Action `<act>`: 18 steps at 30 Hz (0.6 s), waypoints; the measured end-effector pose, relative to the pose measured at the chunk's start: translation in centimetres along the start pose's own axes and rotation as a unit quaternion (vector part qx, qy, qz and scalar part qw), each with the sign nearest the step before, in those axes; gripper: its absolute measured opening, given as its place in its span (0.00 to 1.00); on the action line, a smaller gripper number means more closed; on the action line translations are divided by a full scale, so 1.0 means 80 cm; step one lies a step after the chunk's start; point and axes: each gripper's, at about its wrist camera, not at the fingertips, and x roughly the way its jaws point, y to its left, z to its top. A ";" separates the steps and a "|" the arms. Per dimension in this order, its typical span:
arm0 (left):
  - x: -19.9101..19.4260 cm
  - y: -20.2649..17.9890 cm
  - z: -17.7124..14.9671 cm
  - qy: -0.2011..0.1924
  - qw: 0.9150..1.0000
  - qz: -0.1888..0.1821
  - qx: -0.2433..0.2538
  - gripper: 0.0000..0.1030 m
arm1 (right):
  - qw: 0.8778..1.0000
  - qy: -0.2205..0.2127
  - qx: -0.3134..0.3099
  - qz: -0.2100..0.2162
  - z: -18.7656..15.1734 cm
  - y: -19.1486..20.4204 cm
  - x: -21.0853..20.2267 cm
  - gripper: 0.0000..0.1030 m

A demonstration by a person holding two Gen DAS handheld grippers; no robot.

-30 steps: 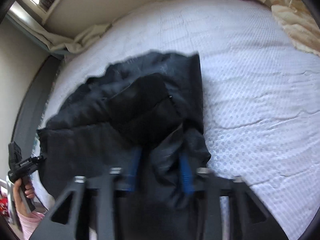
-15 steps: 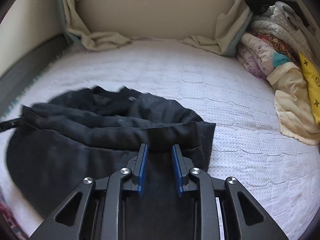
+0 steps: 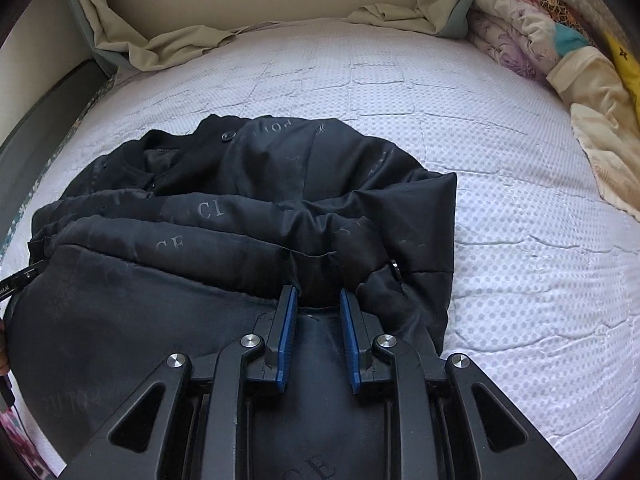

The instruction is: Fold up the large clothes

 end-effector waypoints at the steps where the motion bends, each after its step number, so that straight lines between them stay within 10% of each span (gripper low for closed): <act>1: 0.003 -0.001 -0.002 -0.002 1.000 0.001 0.000 0.44 | 1.000 -0.005 -0.007 -0.005 -0.003 0.003 0.002 0.16; 12: 0.001 -0.020 -0.010 -0.034 0.999 0.035 0.020 0.43 | 0.998 -0.032 -0.042 -0.037 -0.012 0.020 0.012 0.16; 16: -0.030 -0.028 0.006 -0.040 0.999 0.028 0.021 0.58 | 1.000 -0.001 0.022 -0.003 0.007 0.005 -0.010 0.18; 18: -0.056 -0.033 0.009 -0.062 0.998 0.014 0.018 0.63 | 0.999 -0.004 0.039 0.018 0.013 -0.001 -0.026 0.35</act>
